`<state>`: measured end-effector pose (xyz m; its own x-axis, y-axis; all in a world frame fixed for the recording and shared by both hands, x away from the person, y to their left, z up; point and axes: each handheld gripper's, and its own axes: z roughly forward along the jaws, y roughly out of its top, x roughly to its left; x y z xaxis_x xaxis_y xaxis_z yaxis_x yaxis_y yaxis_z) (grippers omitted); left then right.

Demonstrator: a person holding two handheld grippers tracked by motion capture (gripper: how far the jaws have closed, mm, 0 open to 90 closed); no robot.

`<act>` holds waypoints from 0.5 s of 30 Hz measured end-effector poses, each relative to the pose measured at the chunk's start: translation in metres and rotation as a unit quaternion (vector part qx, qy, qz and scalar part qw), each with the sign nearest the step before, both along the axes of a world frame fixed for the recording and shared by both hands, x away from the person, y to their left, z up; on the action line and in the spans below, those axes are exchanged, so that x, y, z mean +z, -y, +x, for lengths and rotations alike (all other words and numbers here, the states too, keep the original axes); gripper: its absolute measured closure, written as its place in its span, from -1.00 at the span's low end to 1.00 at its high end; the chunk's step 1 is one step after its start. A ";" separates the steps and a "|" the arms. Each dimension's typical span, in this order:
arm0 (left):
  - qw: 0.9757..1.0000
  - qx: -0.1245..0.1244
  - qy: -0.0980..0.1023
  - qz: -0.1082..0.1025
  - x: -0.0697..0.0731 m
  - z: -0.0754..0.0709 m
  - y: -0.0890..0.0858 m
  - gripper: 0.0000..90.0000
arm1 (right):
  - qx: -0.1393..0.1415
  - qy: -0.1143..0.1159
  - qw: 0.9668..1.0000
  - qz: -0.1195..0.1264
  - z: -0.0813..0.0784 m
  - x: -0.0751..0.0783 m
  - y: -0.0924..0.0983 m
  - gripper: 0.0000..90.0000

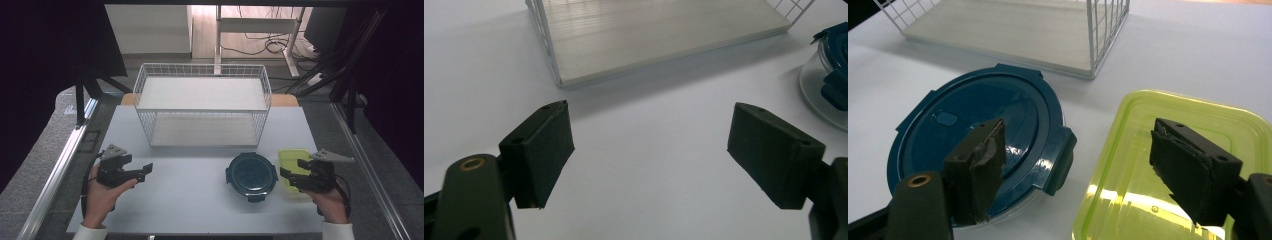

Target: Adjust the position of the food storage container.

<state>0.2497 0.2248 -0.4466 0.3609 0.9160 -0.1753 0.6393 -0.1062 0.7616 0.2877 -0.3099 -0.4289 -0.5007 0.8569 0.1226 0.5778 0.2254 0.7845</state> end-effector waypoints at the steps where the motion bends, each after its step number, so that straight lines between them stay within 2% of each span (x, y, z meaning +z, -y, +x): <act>1: 1.000 0.000 -0.002 0.001 0.000 0.000 0.001 -0.61 | -0.002 -0.001 1.000 0.002 0.000 0.001 0.000 -0.50; 3: 1.000 -0.003 -0.007 0.004 -0.002 0.000 0.003 -0.61 | -0.003 -0.001 1.000 0.007 0.001 0.001 0.002 -0.48; 11: 1.000 -0.010 -0.020 0.012 -0.005 -0.003 0.008 -0.61 | -0.004 -0.010 1.000 0.000 0.002 -0.001 0.001 -0.46; 15: 1.000 -0.008 -0.016 0.017 -0.003 -0.004 0.006 -0.62 | -0.014 -0.015 1.000 -0.003 0.003 0.000 0.005 -0.44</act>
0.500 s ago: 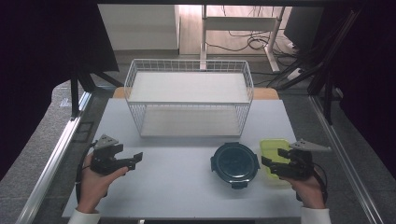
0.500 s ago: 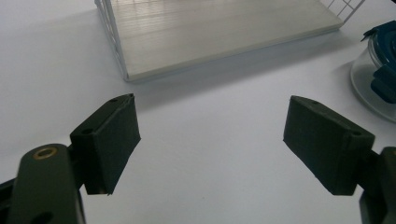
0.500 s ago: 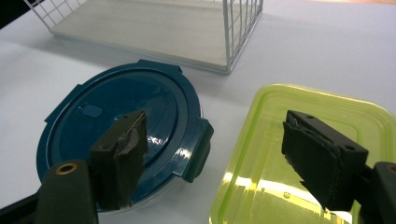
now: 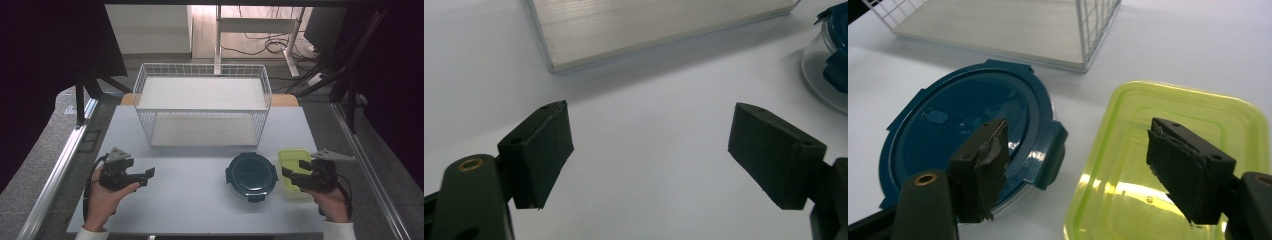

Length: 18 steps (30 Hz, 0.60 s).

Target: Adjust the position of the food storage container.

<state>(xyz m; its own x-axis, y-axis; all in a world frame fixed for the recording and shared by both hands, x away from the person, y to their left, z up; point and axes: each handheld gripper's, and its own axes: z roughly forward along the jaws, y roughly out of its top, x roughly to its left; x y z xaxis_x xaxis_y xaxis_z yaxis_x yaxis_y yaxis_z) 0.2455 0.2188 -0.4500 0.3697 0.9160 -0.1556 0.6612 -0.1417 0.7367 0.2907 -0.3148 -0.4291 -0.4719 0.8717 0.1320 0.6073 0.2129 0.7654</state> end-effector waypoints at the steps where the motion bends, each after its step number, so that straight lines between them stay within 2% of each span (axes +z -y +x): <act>1: 1.000 0.000 0.002 0.000 0.001 0.000 0.000 -0.62 | -0.001 0.001 1.000 0.001 0.000 0.001 0.000 -0.44; 7: 1.000 -0.004 0.010 -0.006 0.007 -0.003 -0.001 -0.62 | -0.001 -0.004 1.000 0.003 -0.005 0.003 0.000 -0.38; 17: 1.000 -0.007 0.002 0.002 0.006 -0.002 0.000 -0.64 | 0.012 -0.001 1.000 -0.012 -0.008 0.011 -0.002 -0.17; 18: 1.000 -0.007 -0.001 0.004 0.005 -0.001 0.001 -0.64 | 0.011 -0.006 1.000 -0.015 -0.008 0.012 0.000 -0.01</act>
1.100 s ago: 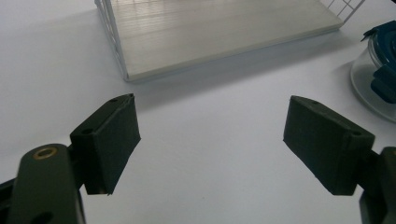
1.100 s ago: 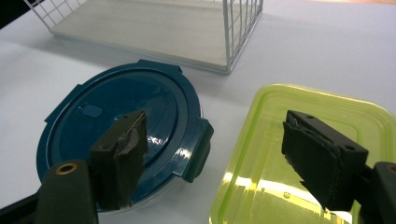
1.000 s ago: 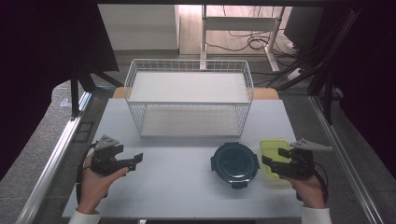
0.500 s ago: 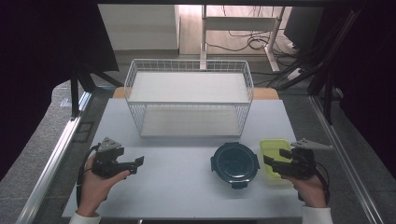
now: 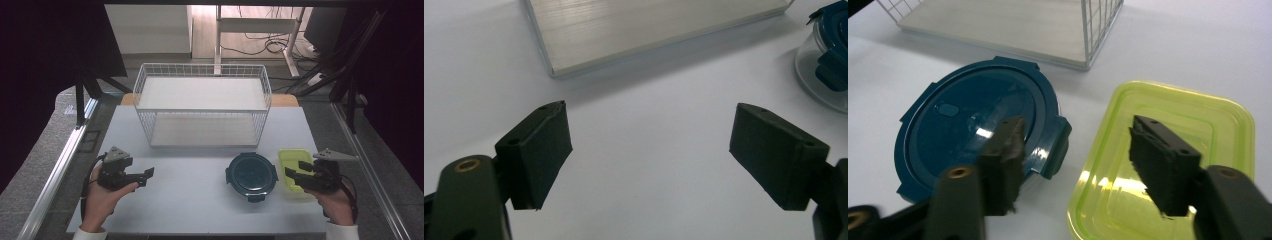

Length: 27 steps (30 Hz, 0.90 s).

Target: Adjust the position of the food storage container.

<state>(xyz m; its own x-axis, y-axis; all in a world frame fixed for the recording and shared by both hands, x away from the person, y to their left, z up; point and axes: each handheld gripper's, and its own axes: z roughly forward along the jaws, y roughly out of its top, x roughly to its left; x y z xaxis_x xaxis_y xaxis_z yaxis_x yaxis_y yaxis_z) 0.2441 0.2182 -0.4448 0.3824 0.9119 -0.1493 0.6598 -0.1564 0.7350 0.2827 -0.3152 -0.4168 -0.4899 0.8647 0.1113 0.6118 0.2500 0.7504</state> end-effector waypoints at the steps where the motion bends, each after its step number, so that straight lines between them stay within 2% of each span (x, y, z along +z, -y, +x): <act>1: 1.000 0.000 0.000 0.000 0.000 0.000 0.000 -0.65 | 0.000 0.000 1.000 0.000 0.000 0.000 0.000 -0.01; 2: 1.000 -0.001 -0.003 0.003 -0.002 0.000 0.001 -0.65 | 0.003 -0.008 1.000 -0.008 0.001 0.000 -0.001 0.12; 6: 1.000 -0.004 -0.009 0.005 -0.005 0.002 0.002 -0.65 | 0.007 -0.025 0.999 -0.024 0.004 -0.001 -0.005 0.24; 7: 1.000 -0.005 -0.011 0.007 -0.006 0.003 0.003 -0.65 | 0.005 -0.039 0.998 -0.039 0.008 -0.003 -0.010 0.35; 8: 1.000 -0.007 -0.013 0.009 -0.007 0.003 0.003 -0.65 | 0.006 -0.046 0.998 -0.044 0.010 -0.004 -0.011 0.38; 13: 1.000 -0.011 -0.016 0.014 -0.008 0.004 0.005 -0.66 | -0.004 -0.064 0.996 -0.054 0.017 -0.011 -0.015 0.54; 15: 1.000 -0.009 -0.017 0.013 -0.009 0.004 0.005 -0.66 | -0.004 -0.079 0.995 -0.064 0.024 -0.017 -0.020 0.76; 16: 1.000 -0.009 -0.018 0.014 -0.009 0.004 0.005 -0.66 | -0.004 -0.079 0.995 -0.064 0.024 -0.017 -0.020 0.76; 18: 1.000 -0.008 -0.019 0.014 -0.010 0.004 0.004 -0.66 | -0.006 -0.087 0.993 -0.075 0.030 -0.021 -0.026 0.95; 22: 1.000 -0.008 -0.018 0.014 -0.010 0.004 0.004 -0.66 | 0.001 -0.093 0.992 -0.082 0.034 -0.024 -0.033 0.97; 23: 1.000 -0.008 -0.018 0.014 -0.010 0.004 0.004 -0.66 | 0.004 -0.095 0.991 -0.092 0.036 -0.026 -0.039 0.97; 27: 1.000 -0.007 -0.021 0.016 -0.011 0.005 0.003 -0.66 | 0.006 -0.099 0.990 -0.102 0.037 -0.030 -0.044 0.97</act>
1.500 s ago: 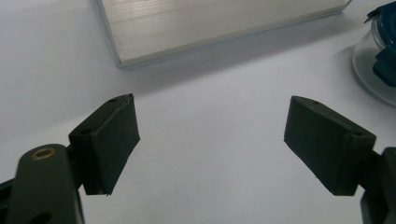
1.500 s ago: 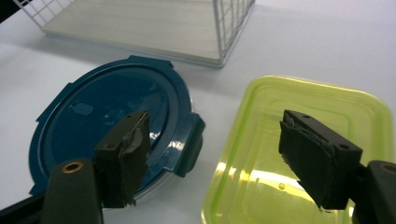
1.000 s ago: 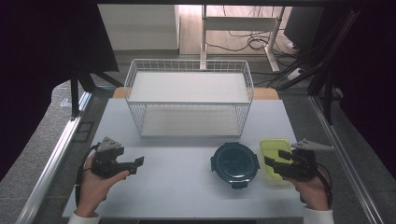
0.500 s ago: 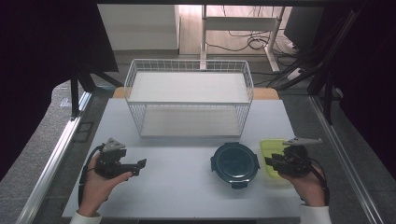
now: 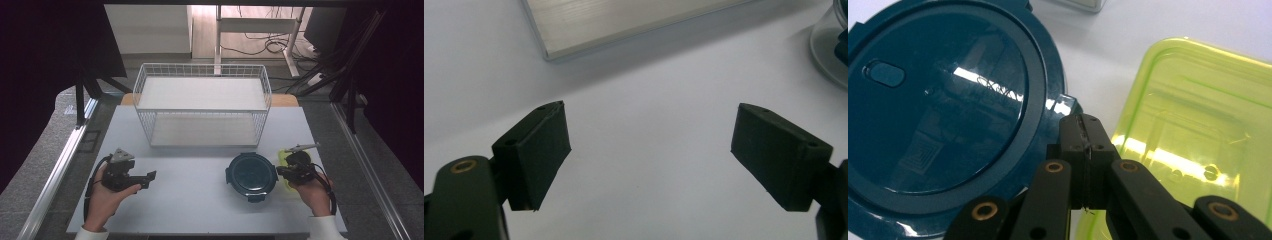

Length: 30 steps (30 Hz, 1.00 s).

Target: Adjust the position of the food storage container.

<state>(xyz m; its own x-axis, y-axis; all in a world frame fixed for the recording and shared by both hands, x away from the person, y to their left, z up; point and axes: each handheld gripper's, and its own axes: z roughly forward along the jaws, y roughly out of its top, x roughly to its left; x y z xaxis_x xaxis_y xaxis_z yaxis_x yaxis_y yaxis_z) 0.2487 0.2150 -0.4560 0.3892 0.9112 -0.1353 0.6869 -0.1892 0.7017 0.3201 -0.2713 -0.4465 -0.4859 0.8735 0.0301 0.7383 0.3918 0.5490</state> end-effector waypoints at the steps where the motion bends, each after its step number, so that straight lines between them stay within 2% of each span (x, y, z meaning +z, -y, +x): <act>1: 1.000 0.002 -0.002 0.002 -0.001 0.001 0.000 -0.66 | 0.000 -0.001 1.000 -0.001 0.000 0.000 -0.001 0.98; 9: 1.000 0.009 -0.006 0.004 -0.002 0.003 -0.002 -0.66 | -0.009 0.002 1.000 -0.013 0.000 -0.003 -0.003 0.98; 13: 1.000 0.005 -0.008 0.006 -0.003 0.003 0.003 -0.66 | -0.013 0.000 1.000 -0.003 -0.001 -0.003 -0.003 0.98; 21: 1.000 0.000 -0.012 0.010 -0.006 0.005 0.007 -0.66 | -0.007 0.001 1.000 -0.002 -0.003 -0.004 -0.005 0.99; 30: 1.000 0.002 -0.012 0.007 -0.006 0.007 0.006 -0.66 | 0.008 0.002 1.000 0.011 -0.008 -0.004 -0.019 0.99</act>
<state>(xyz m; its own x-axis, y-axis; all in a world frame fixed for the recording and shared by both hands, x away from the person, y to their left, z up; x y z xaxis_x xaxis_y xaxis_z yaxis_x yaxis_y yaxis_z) 0.2557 0.2085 -0.4620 0.3833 0.9143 -0.1312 0.7039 -0.1972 0.6824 0.3123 -0.2522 -0.4507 -0.4995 0.8650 0.0467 0.7302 0.3914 0.5600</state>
